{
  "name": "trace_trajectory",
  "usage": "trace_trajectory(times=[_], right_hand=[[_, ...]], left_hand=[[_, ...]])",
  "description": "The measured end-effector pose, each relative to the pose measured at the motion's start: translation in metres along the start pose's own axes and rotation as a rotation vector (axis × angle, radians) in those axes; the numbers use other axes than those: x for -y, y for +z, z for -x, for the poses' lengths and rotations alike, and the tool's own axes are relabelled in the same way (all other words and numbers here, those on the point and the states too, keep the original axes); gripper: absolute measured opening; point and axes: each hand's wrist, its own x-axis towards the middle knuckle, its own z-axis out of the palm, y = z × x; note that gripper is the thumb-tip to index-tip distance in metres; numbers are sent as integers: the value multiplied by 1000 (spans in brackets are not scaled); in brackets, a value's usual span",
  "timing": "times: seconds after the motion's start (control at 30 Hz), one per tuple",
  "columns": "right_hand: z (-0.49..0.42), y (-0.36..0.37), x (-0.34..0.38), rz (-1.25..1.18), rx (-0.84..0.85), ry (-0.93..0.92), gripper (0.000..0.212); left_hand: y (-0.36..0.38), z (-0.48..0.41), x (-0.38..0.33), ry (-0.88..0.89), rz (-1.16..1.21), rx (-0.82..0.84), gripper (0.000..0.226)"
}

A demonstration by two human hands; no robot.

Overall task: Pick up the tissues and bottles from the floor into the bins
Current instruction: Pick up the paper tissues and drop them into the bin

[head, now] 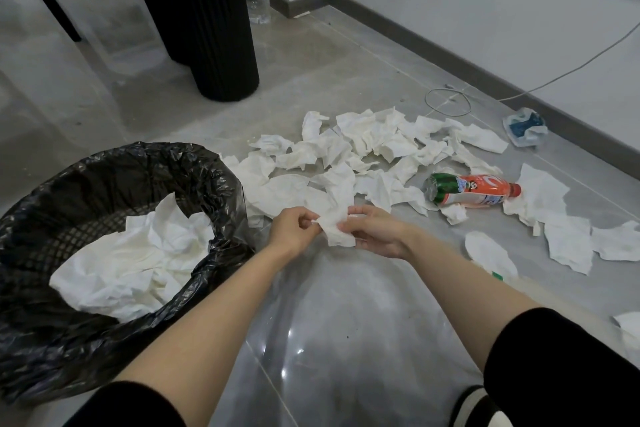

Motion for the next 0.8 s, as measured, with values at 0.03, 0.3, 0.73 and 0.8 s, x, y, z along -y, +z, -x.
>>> trace_trajectory(times=[0.03,0.3,0.73,0.8], right_hand=[[-2,-1,-2,38,-116,-11,23],[-24,-18,-32,1012,-411,-272,44],[-25,3,-49,1367,-349,-111,29],[-22,6,-50,1419,-387,-144,24]], left_hand=[[0,0,-1,-3,-23,-38,10],[-1,-1,7,-44,-276,-103,23],[-5,9,13,-155,-529,129,14],[-5,9,14,-169,-501,120,8]])
